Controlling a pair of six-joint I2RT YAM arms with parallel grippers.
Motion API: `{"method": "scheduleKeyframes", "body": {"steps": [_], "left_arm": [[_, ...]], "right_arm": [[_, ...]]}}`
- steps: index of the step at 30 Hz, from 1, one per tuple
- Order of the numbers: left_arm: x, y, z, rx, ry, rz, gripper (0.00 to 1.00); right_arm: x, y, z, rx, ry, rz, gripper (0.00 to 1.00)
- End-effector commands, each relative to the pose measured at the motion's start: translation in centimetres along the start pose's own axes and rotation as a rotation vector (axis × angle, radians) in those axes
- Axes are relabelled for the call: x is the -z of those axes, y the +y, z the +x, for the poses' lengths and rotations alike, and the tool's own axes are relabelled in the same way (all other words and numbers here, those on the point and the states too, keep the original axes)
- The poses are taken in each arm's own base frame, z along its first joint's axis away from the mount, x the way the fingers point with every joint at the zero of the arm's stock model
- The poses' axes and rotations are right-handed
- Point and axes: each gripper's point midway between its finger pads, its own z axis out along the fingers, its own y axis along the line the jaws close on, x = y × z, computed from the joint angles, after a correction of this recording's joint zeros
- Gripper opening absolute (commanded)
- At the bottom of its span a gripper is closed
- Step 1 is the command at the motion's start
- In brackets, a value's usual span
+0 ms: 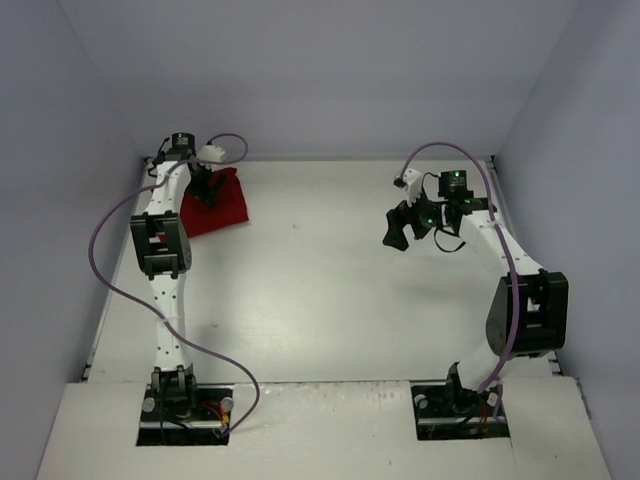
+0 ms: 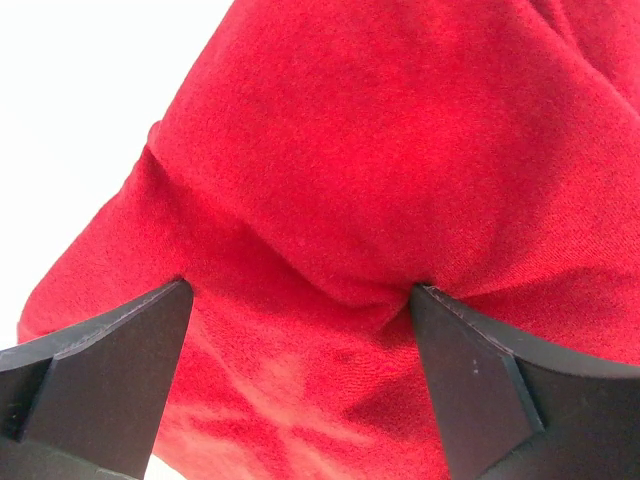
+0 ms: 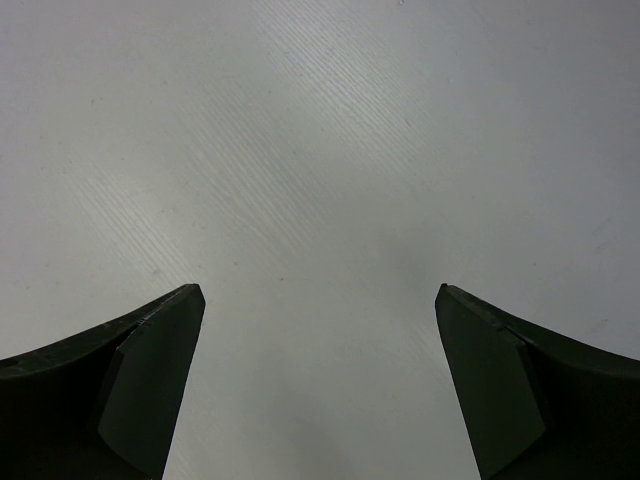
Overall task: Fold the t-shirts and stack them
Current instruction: Put the neatly folded tshirt into the corner of the board with the left arm
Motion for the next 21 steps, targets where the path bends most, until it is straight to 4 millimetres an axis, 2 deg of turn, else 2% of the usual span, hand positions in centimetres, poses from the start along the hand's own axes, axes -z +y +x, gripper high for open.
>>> {"method": "scheduleKeyframes", "body": {"steps": [1, 4, 6, 7, 9, 11, 14, 18, 21], "left_arm": [[-1.0, 0.0, 0.6, -0.157, 0.027, 0.029, 0.91], [-0.8, 0.0, 0.1, -0.207, 0.014, 0.033, 0.91], [0.7, -0.5, -1.1, -0.183, -0.027, 0.046, 0.91], [2.8, -0.4, -2.4, -0.143, -0.07, 0.037, 0.91], [5.9, -0.6, -4.1, -0.055, -0.123, 0.031, 0.91], [10.6, -0.3, -6.5, 0.025, -0.207, 0.002, 0.91], [17.1, -1.3, -8.9, 0.152, -0.321, 0.011, 0.91], [23.2, -2.4, -9.7, 0.254, -0.414, 0.006, 0.91], [24.7, -3.9, -8.3, 0.404, -0.413, 0.057, 0.91]], "right_arm": [[0.4, -0.7, -2.8, 0.056, -0.068, 0.007, 1.0], [0.3, -0.6, -2.8, 0.053, -0.066, 0.005, 1.0], [0.4, -0.4, -3.0, 0.062, -0.069, 0.006, 1.0], [0.5, -0.4, -3.1, 0.066, -0.072, 0.007, 1.0], [0.5, -0.1, -3.2, 0.069, -0.075, 0.0, 1.0], [0.5, 0.2, -3.3, 0.07, -0.078, -0.006, 1.0], [0.4, 1.1, -3.2, 0.08, -0.08, -0.023, 1.0], [0.7, 1.9, -3.3, 0.103, -0.086, -0.032, 1.0], [1.0, 2.1, -3.2, 0.12, -0.088, -0.028, 1.0]]}}
